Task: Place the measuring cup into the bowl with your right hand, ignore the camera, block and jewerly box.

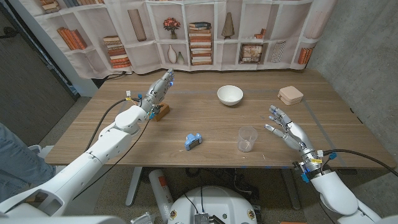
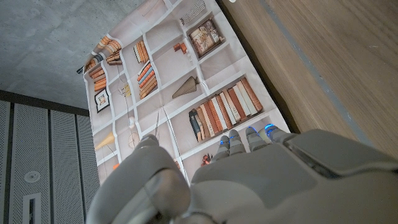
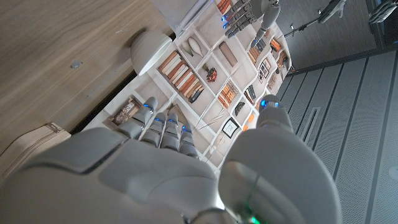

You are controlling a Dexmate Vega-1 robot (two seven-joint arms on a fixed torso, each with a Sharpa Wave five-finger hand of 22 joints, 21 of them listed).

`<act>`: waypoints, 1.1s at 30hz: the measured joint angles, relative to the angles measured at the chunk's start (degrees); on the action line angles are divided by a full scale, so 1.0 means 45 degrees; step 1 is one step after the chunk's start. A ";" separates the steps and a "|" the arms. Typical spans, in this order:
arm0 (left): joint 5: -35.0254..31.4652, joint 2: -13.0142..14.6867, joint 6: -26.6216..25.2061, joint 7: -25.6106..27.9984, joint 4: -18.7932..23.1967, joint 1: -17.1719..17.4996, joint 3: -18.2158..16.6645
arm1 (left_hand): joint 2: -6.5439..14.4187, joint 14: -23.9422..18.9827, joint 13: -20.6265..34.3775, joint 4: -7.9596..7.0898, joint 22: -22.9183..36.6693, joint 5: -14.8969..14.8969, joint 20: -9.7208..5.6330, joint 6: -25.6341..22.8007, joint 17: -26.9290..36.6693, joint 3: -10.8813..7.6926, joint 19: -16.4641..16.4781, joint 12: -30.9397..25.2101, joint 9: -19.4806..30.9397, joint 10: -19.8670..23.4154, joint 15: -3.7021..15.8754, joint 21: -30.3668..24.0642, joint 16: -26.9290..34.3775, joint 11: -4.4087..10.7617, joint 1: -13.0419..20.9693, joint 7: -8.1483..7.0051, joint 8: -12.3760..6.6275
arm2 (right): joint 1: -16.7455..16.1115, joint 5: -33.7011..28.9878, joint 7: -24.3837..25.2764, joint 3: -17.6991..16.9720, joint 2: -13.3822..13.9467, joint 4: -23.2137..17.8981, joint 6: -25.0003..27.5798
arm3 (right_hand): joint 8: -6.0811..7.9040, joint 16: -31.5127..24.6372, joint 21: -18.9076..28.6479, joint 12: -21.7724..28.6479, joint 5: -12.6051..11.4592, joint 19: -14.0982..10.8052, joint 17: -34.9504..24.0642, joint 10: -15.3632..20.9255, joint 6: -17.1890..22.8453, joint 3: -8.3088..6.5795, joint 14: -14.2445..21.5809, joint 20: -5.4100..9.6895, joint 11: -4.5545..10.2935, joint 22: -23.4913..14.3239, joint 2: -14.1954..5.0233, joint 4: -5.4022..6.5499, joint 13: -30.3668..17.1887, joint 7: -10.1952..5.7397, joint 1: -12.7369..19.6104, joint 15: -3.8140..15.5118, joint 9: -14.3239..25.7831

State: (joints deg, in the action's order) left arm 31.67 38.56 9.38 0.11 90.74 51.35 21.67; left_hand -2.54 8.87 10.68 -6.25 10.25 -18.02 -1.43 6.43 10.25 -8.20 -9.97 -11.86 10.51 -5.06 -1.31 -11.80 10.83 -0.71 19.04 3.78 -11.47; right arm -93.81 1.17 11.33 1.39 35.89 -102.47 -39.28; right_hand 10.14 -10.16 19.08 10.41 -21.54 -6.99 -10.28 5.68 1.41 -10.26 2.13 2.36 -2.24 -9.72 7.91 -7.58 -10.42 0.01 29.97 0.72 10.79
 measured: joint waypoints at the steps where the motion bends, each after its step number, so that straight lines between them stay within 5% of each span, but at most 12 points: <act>1: 0.0000 0.0001 0.0000 0.0000 0.0005 -0.0003 0.0003 | 0.0000 0.0000 0.0000 0.0000 0.0000 0.0000 0.0000 0.0000 0.0000 0.0000 0.0000 0.0000 0.0000 0.0000 0.0000 0.0000 0.0000 0.0000 0.0000 0.0000 0.0000 | 0.0000 -0.0092 0.0049 0.0000 0.0000 0.0000 0.0013 | 0.0000 0.0000 -0.0007 0.0000 -0.0022 0.0000 0.0000 0.0001 0.0000 0.0000 0.0000 0.0000 -0.0001 0.0000 0.0000 0.0000 0.0000 0.0000 0.0000 0.0000 0.0000; 33: -0.0073 -0.0234 0.0061 -0.0135 -0.0179 -0.0283 0.0183 | 0.0067 0.0000 0.0000 0.0053 0.0000 0.0000 0.0052 -0.0113 0.0000 0.0052 0.0052 0.0000 0.0000 0.0000 0.0000 0.0000 0.0000 0.0000 0.0067 -0.0022 0.0000 | -0.0874 -0.2315 0.1389 -0.0204 -0.0421 -0.0711 0.0800 | -0.0039 0.0000 -0.0475 0.0001 -0.0528 -0.0003 0.0003 -0.1055 -0.1253 0.0289 -0.0364 0.0000 0.0071 0.0000 0.0153 0.0000 0.0000 0.0067 0.0153 -0.0090 0.0000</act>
State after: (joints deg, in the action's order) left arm 31.35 37.50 9.65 -0.50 89.93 50.08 22.50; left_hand -2.24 8.87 10.68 -6.01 10.25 -18.02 -1.19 5.92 10.25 -7.96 -9.74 -11.86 10.51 -5.06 -1.31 -11.80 10.83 -0.71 19.34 3.68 -11.47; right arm -97.75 -9.25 17.58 0.47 34.00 -105.67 -35.68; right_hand 9.97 -10.16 16.94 10.41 -23.92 -7.00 -10.26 0.93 -4.23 -8.96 0.49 2.36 -1.92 -9.72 8.60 -7.58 -10.42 0.31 30.66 0.32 10.79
